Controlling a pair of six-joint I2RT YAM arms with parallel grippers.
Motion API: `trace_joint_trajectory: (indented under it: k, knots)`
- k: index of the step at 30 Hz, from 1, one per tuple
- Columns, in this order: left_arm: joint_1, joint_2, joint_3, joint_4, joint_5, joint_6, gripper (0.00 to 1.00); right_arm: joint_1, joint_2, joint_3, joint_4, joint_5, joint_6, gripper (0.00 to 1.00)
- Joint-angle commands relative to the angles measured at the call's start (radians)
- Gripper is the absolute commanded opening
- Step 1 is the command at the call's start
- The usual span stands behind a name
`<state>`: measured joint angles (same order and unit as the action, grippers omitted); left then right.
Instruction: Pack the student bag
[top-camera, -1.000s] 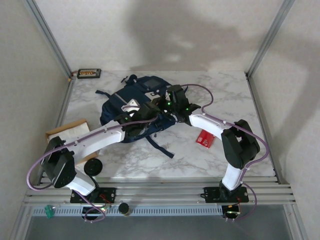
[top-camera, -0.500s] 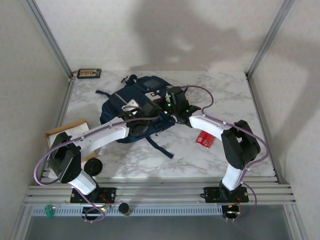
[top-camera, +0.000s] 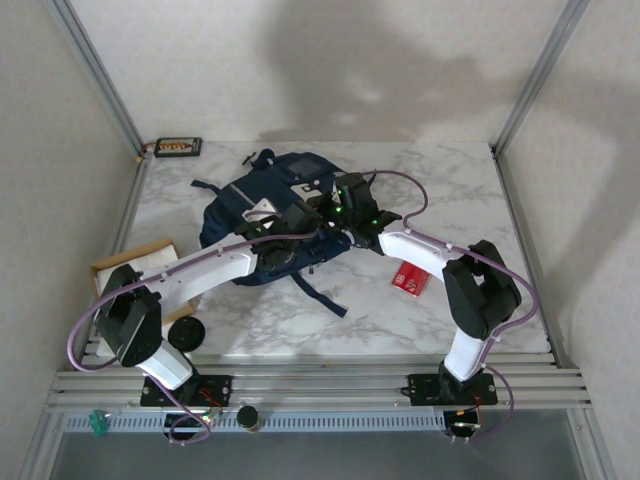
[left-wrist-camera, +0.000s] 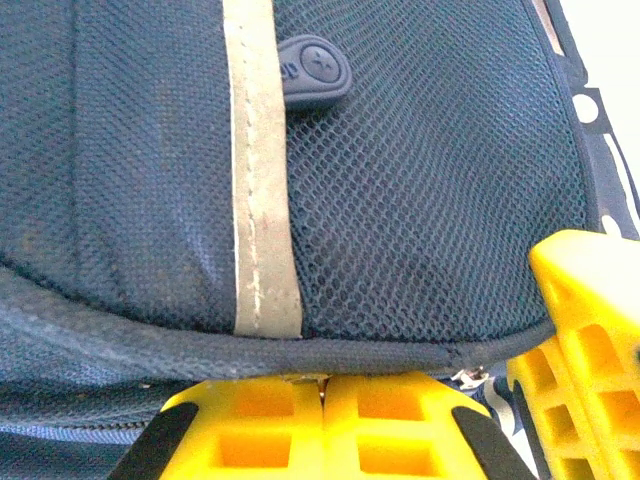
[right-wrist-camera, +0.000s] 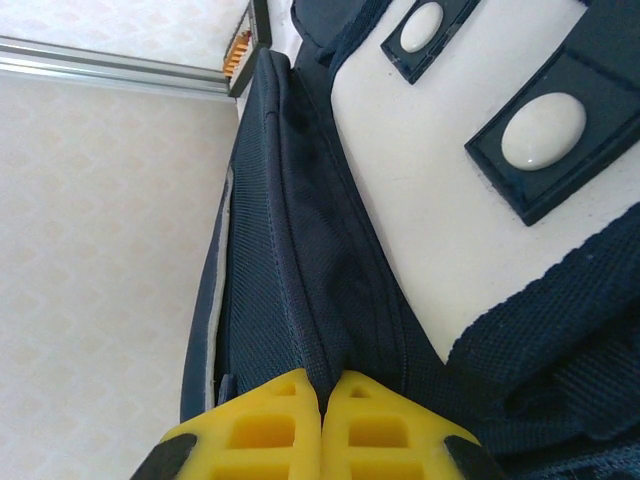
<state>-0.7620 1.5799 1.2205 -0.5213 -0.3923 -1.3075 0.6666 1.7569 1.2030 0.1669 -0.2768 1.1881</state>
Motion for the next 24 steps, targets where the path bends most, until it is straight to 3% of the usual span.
trace_joint_trajectory:
  k: [1, 10, 17, 21, 24]
  knots:
    - [0.018, -0.055, -0.024, -0.035, -0.017, 0.026, 0.00, 0.014, -0.075, 0.002, 0.080, -0.014, -0.028, 0.00]
    - [0.020, -0.227, -0.152, -0.043, 0.144, 0.169, 0.00, -0.068, -0.111, -0.025, 0.037, -0.061, -0.080, 0.00]
    - [0.077, -0.242, -0.167, -0.130, 0.128, 0.351, 0.00, -0.151, -0.135, -0.027, -0.091, -0.086, -0.218, 0.00]
    - [0.090, -0.248, -0.184, -0.037, 0.248, 0.472, 0.00, -0.204, -0.106, 0.015, -0.175, -0.092, -0.281, 0.00]
    - [0.079, -0.235, -0.196, 0.062, 0.319, 0.518, 0.00, -0.172, -0.110, 0.024, -0.176, -0.042, -0.284, 0.00]
